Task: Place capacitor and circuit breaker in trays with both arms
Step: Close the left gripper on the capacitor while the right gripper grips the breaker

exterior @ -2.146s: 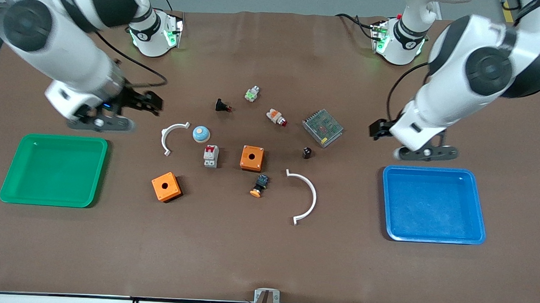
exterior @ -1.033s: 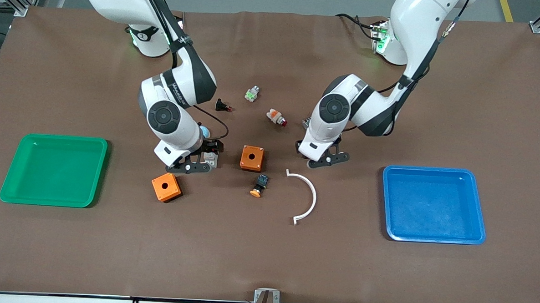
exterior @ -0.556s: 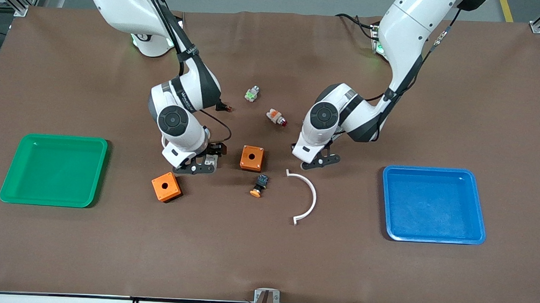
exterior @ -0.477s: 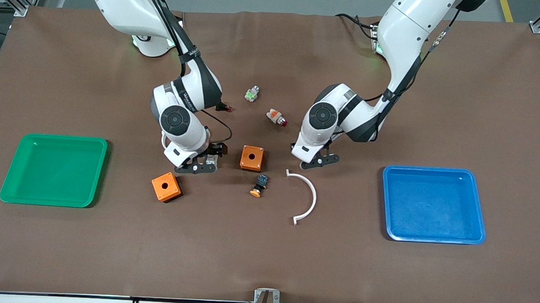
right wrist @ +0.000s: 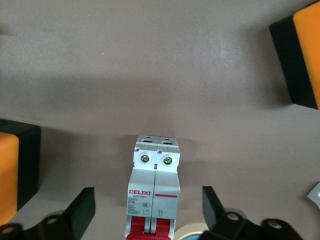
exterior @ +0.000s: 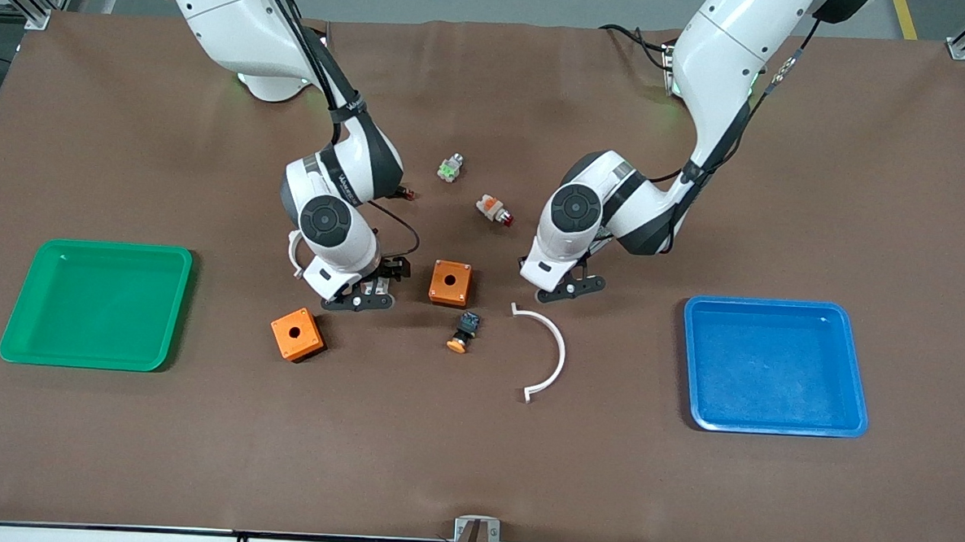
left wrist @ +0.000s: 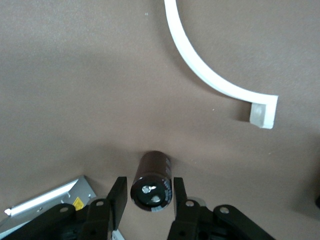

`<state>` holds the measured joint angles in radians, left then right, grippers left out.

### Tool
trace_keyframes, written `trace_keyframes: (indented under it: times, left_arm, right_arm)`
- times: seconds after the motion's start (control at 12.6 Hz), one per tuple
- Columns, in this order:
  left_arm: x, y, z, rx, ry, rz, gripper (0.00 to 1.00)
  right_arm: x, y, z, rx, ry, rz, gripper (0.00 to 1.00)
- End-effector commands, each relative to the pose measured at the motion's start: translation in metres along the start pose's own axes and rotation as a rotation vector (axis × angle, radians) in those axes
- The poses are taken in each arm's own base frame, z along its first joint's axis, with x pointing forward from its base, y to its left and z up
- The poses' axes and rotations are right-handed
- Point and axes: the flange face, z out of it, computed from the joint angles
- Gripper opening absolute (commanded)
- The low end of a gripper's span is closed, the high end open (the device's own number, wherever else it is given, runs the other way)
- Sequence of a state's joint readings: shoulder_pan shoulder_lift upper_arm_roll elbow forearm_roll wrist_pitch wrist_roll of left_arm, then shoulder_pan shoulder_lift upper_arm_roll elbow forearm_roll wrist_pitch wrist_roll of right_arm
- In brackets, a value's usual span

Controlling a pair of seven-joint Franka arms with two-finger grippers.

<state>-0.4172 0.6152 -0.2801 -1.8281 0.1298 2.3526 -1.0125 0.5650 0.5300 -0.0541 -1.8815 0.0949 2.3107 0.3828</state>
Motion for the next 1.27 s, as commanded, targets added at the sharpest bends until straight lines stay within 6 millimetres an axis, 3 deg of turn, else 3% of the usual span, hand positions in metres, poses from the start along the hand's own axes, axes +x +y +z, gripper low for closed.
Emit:
trace_keyframes:
  times: [0.0,0.16,0.32,0.56,0.72,0.79,0.95,1.03,1.19]
  left_arm:
    - [0.006,0.003,0.005,-0.018,0.028,-0.015,0.45]
    - [0.008,0.003,0.007,-0.024,0.031,-0.018,0.45]
    - [0.008,0.002,0.009,-0.021,0.028,-0.018,0.40]
    - [0.005,0.000,0.012,-0.010,0.020,-0.019,0.19]
    - [0.006,0.002,0.008,-0.016,0.024,-0.019,0.00]
    - [0.009,0.000,0.005,-0.017,0.027,-0.026,0.00]
    - [0.017,-0.003,-0.020,-0.033,0.052,-0.035,0.00]
    - [0.025,-0.008,-0.039,-0.037,0.067,-0.044,0.00]
    - [0.047,-0.029,-0.075,-0.019,0.076,-0.077,0.00]
  right_arm:
    - [-0.004,0.000,0.000,0.005,-0.001,0.011,0.53]
    - [-0.004,0.000,0.000,0.006,-0.004,0.016,0.27]
    - [-0.004,0.000,-0.003,0.006,-0.003,0.018,0.14]
    - [-0.006,-0.001,-0.023,0.029,-0.011,0.034,0.10]
    - [-0.005,0.009,-0.059,0.038,-0.011,0.060,0.08]
    - [-0.003,0.018,-0.080,0.042,-0.018,0.074,0.08]
    - [0.011,0.066,-0.132,0.050,-0.057,0.140,0.08]
    - [0.018,0.103,-0.161,0.054,-0.087,0.182,0.08]
    - [0.026,0.168,-0.199,0.056,-0.136,0.230,0.08]
